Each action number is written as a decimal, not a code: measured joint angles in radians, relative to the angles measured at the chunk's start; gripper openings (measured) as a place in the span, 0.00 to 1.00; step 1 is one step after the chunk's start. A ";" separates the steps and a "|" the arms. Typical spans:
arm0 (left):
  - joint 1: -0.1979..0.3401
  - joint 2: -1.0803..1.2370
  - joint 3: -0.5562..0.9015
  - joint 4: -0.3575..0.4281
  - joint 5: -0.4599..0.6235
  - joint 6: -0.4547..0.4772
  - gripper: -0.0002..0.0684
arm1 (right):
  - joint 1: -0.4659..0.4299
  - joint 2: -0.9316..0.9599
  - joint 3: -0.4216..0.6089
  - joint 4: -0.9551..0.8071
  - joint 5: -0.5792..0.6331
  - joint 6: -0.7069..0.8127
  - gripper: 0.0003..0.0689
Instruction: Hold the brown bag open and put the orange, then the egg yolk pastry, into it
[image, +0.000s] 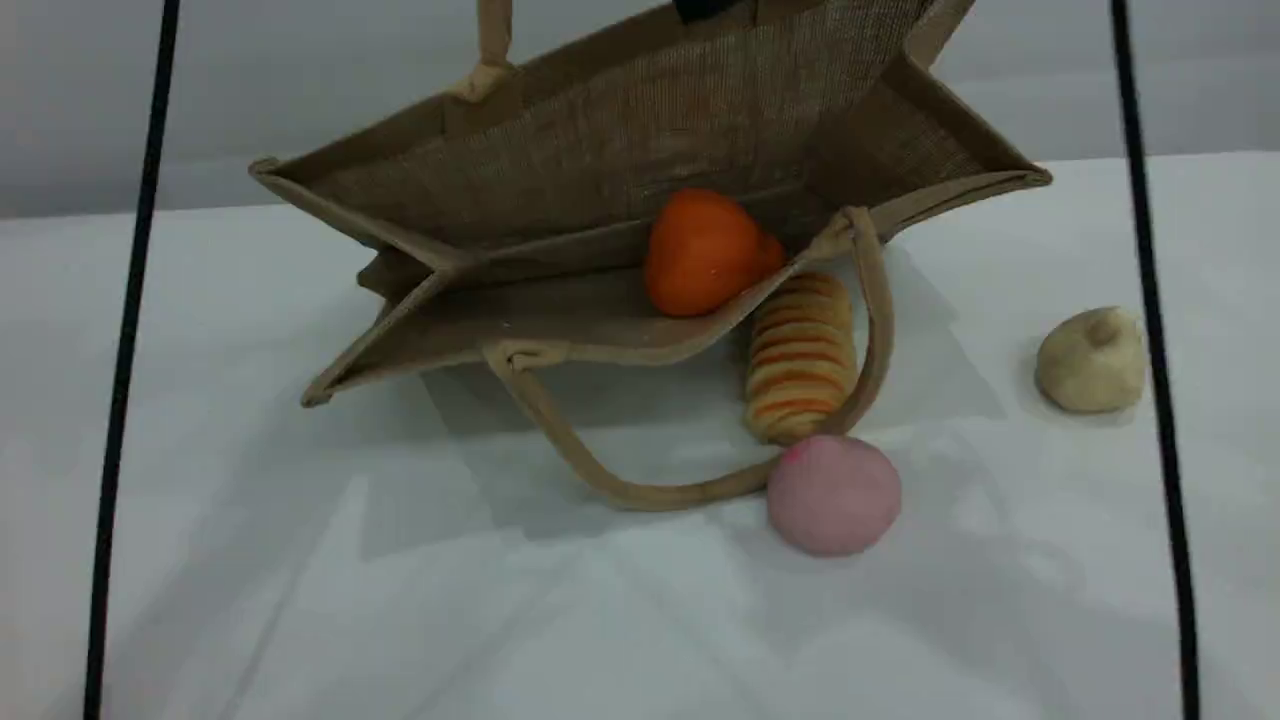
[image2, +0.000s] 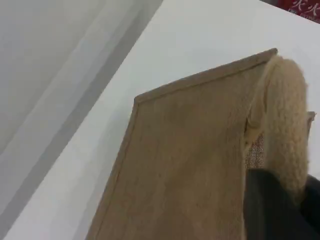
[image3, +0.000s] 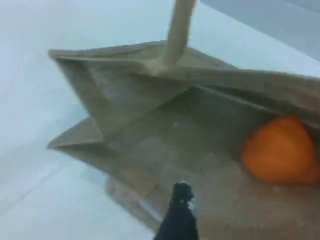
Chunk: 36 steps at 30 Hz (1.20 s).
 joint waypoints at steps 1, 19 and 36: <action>0.000 0.000 0.000 0.000 0.000 0.000 0.14 | -0.012 -0.016 0.000 0.000 0.019 0.008 0.84; 0.001 0.000 0.000 -0.004 0.000 0.000 0.14 | -0.500 -0.041 0.000 -0.010 0.181 0.036 0.84; 0.001 0.000 0.000 -0.005 0.000 -0.006 0.14 | -0.547 0.290 0.000 -0.061 0.133 0.043 0.84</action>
